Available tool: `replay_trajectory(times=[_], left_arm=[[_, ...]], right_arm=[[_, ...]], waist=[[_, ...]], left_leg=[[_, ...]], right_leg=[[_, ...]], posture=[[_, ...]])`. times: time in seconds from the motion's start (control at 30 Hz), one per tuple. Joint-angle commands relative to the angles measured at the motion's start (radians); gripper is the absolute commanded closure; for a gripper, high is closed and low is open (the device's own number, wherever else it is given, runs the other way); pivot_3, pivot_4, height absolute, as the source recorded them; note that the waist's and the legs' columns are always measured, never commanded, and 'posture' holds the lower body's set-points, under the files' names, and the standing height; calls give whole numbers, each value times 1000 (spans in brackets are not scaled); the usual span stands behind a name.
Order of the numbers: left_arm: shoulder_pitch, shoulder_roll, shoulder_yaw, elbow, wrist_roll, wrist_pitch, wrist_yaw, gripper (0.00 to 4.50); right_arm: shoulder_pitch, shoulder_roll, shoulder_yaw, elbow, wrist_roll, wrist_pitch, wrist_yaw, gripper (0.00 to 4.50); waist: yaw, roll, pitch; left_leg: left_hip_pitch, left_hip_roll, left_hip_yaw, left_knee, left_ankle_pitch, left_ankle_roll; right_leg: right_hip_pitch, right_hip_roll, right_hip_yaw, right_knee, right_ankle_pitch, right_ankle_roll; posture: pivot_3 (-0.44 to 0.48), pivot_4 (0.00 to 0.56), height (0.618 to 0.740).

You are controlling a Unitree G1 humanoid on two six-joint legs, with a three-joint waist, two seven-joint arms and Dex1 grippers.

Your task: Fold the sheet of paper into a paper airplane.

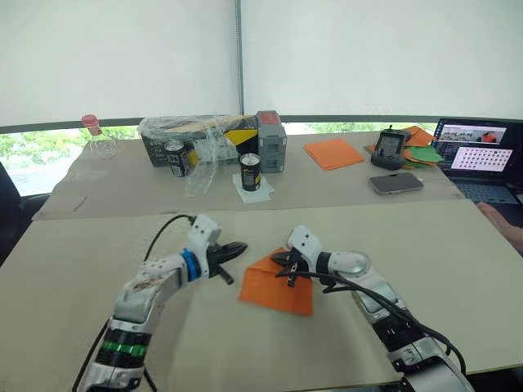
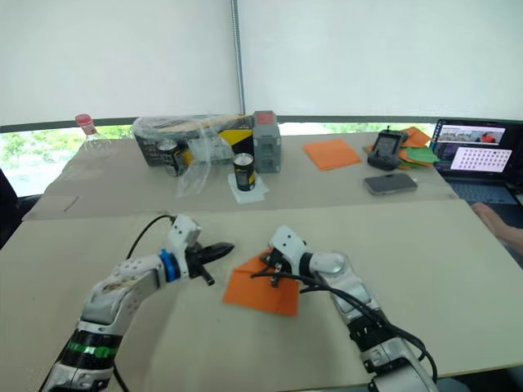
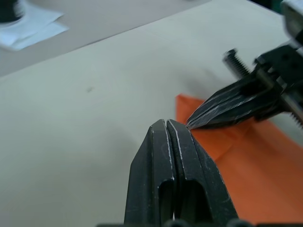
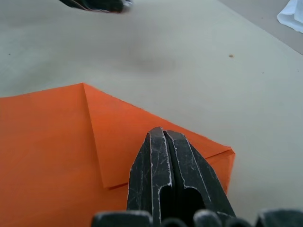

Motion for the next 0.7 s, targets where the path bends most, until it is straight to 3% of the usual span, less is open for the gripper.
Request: replay_trajectory(times=[0.03,0.23,0.53,0.7], left_arm=[[-25,-13,-77,53,43,-4,-7,4441],[-70,-13,-182,145,101,-32,-54,4441],[-94,-46,-228,211,144,-55,-66,4441],[-152,-114,-220,284,160,-91,-40,4441]], right_arm=[[33,-8,-9,-39,3,57,-16,4500],[86,-56,-68,-153,29,135,-42,4500],[140,-89,-172,-343,106,285,-86,4500],[193,-98,-212,-431,128,352,-134,4500]], waist=[[-2,0,0],[9,0,0],[12,0,0],[21,0,0]], left_leg=[[-1,0,0,0,0,0],[-4,-1,-1,1,0,0],[-4,-2,0,2,0,1],[-4,-2,0,3,0,1]], right_leg=[[-1,0,0,0,0,0],[-2,0,-1,0,0,0],[-2,-1,0,-1,0,0],[-1,-1,-1,-1,0,0]], posture=[[0,150,740],[0,150,740],[0,150,740],[0,150,740]])
